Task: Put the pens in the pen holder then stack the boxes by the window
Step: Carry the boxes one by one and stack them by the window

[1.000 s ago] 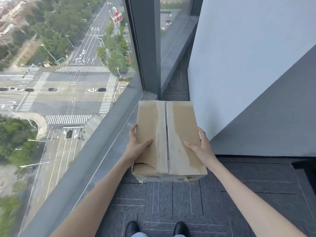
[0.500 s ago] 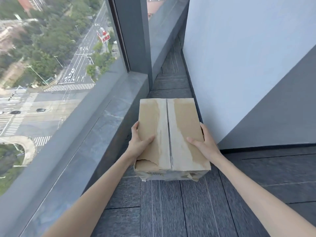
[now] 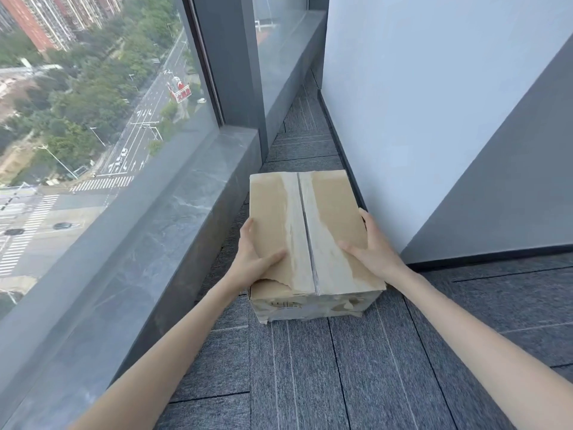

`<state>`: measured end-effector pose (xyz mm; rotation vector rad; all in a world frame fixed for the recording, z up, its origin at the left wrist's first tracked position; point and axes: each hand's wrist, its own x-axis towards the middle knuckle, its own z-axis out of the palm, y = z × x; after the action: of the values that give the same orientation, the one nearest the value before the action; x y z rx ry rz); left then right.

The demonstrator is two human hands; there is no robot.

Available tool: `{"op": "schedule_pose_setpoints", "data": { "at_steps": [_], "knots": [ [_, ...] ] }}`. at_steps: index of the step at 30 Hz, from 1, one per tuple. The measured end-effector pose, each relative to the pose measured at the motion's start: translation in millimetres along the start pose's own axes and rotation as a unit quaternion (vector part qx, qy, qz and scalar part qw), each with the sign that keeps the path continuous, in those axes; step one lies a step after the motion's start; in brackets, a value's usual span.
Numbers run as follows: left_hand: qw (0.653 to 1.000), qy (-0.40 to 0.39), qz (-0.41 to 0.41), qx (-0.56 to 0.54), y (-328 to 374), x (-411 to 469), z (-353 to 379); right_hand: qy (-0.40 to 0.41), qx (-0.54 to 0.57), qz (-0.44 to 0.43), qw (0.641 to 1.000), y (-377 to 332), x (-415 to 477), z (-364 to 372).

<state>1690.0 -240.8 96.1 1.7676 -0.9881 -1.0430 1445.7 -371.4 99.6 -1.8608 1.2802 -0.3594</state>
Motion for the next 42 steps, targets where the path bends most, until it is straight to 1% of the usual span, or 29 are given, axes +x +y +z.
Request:
{"op": "schedule_pose_setpoints", "data": {
  "at_steps": [3, 6, 8, 10, 12, 15, 19, 22, 27, 38, 42],
  "knots": [
    [0.995, -0.03, 0.043, 0.084, 1, -18, -3, -0.05, -0.118, -0.071, 0.989, -17, -20, -8],
    [0.984, -0.063, 0.08, 0.147, 2, -34, -7, -0.124, -0.237, -0.115, 0.957, -32, -43, -16],
    [0.973, -0.102, 0.091, 0.184, -1, -40, -9, -0.168, -0.287, -0.129, 0.934, -31, -53, -16],
    [0.957, -0.134, 0.096, 0.238, -7, -44, -9, -0.188, -0.33, -0.149, 0.913, -23, -55, -10],
    [0.944, -0.136, 0.107, 0.282, -13, -45, -8, -0.165, -0.363, -0.166, 0.902, -14, -52, -3],
    [0.937, -0.103, 0.127, 0.308, -17, -44, -5, -0.124, -0.394, -0.183, 0.892, -13, -48, -1],
    [0.938, -0.076, 0.129, 0.312, -13, -36, -1, -0.099, -0.414, -0.192, 0.884, -13, -44, -1],
    [0.939, -0.065, 0.124, 0.315, -8, -21, 6, -0.068, -0.423, -0.198, 0.881, -11, -36, -2],
    [0.933, -0.055, 0.128, 0.332, 2, 13, 18, -0.013, -0.452, -0.213, 0.866, -2, -8, -5],
    [0.928, -0.082, 0.139, 0.337, 22, 87, 29, 0.012, -0.468, -0.202, 0.86, 12, 48, -28],
    [0.928, -0.077, 0.15, 0.333, 22, 107, 30, 0.02, -0.458, -0.201, 0.866, 15, 60, -32]
  ]
}}
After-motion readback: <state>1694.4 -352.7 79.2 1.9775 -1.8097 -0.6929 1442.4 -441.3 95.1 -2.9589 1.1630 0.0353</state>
